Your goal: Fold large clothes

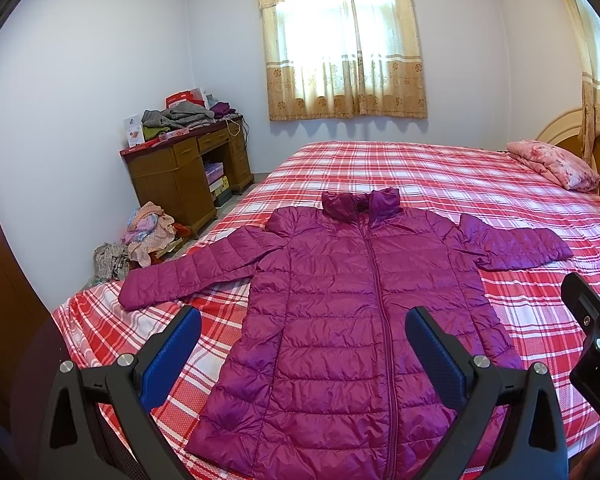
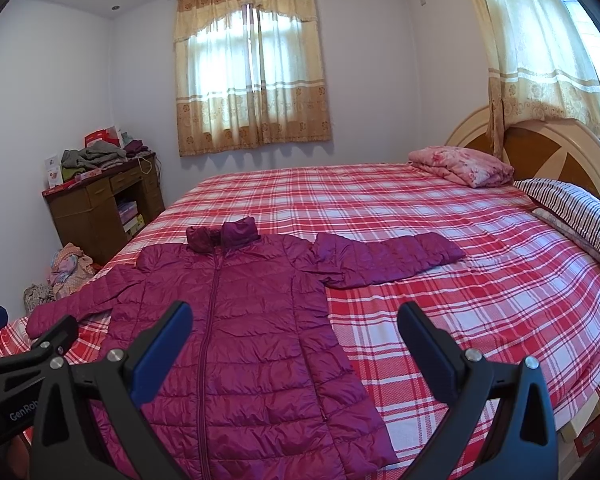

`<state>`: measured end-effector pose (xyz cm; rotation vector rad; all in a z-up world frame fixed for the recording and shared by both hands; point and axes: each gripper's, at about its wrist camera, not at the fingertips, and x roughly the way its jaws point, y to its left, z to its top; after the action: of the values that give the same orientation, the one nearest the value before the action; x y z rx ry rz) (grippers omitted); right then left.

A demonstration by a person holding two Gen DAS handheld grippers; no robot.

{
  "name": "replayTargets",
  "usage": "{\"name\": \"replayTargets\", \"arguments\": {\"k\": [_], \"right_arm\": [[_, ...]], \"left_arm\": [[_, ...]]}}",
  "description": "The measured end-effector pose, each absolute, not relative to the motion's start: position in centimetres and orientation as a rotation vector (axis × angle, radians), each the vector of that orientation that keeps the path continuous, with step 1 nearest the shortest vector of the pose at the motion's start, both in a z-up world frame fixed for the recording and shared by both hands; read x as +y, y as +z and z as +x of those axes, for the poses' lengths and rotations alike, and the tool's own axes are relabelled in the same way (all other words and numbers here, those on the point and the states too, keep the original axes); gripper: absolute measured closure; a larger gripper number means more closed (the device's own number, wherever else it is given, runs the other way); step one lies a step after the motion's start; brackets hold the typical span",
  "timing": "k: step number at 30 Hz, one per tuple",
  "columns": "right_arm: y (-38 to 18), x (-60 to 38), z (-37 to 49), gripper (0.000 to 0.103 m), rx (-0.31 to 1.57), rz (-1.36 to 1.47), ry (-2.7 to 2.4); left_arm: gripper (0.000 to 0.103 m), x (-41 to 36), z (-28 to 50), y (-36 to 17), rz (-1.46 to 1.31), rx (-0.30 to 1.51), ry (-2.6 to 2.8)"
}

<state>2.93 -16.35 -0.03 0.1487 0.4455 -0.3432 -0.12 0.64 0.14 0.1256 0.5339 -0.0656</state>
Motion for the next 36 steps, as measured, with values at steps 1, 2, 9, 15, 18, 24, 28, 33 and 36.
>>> {"name": "replayTargets", "arguments": {"k": [1,2,9,15,18,24,28,33,36], "right_arm": [[-0.1,-16.4,2.9,0.0,0.445,0.149,-0.343],[0.0,-16.3,2.9,0.0,0.445,0.149,-0.343],[-0.1,-16.4,2.9,0.0,0.445,0.15,-0.342],[-0.1,-16.4,3.0,0.0,0.449,0.149,-0.341],[-0.2,-16.6,2.8,0.0,0.451,0.152,-0.341],[-0.4,-16.7,3.0,0.0,0.461,0.16,-0.341],[-1.2,-17.3,3.5,0.0,0.489,0.181,-0.35],[-2.7,-19.3,4.1,0.0,0.524,0.238,-0.383],[-3.6,-20.7,4.8,0.0,0.539,0.237,-0.395]], "left_arm": [[0.001,0.6,-0.1,0.1,0.126,0.533,-0.065],[0.001,0.6,-0.1,0.1,0.126,0.533,-0.065],[0.001,0.8,-0.1,0.1,0.123,0.533,-0.067],[0.001,0.9,-0.1,0.1,0.124,0.536,-0.067],[0.001,0.9,-0.1,0.1,0.124,0.536,-0.067],[0.001,0.9,0.0,-0.2,0.129,0.546,-0.066],[0.001,0.7,0.9,-1.3,0.131,0.578,-0.07],[0.001,0.5,2.3,-2.8,0.134,0.625,-0.07],[0.001,0.5,3.2,-3.8,0.134,0.652,-0.088]]}}
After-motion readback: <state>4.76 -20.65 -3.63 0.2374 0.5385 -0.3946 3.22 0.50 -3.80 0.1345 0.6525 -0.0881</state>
